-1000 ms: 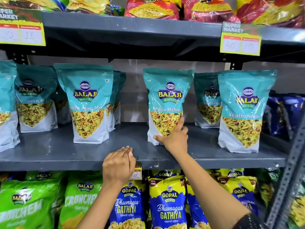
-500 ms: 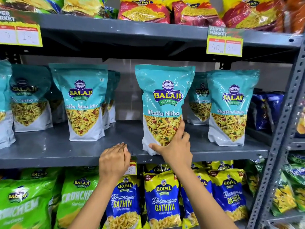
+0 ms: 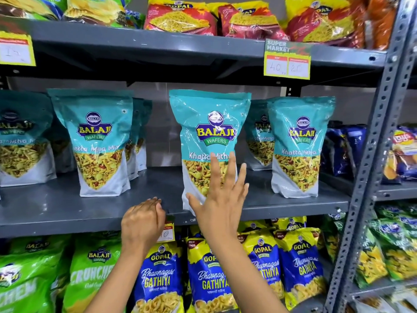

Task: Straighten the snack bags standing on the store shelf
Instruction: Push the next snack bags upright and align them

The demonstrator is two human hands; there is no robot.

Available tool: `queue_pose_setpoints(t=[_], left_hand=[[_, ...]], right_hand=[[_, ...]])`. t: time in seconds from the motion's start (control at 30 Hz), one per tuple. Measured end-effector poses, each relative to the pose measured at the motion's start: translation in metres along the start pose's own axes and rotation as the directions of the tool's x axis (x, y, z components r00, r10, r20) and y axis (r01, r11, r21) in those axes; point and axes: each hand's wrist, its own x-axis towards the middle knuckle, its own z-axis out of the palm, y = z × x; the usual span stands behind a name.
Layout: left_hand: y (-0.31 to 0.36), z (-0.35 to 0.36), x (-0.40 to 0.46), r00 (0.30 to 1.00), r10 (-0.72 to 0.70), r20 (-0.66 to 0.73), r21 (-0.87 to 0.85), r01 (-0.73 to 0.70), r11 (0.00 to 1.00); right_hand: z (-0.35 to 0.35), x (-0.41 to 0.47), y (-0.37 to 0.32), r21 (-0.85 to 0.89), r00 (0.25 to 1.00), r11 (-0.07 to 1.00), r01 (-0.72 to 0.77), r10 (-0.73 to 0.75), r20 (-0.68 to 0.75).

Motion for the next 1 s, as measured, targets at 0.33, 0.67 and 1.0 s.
queue_pose_setpoints(t=[0.33,0.67,1.0], left_hand=[[-0.001,0.002,-0.001,1.000,-0.003,-0.011,0.015,0.003,1.000],[0.001,0.000,0.000,1.000,0.008,-0.017,0.016,-0.007,1.000],[-0.001,0.005,0.000,1.000,0.002,-0.008,0.016,-0.002,1.000]], right_hand=[[0.031,0.003,0.001,-0.089,0.999,0.995,0.035,-0.031,0.045],[0.052,0.018,0.008,-0.065,0.996,0.998,0.013,-0.008,0.087],[0.062,0.022,0.013,-0.071,0.998,0.997,0.030,-0.025,0.058]])
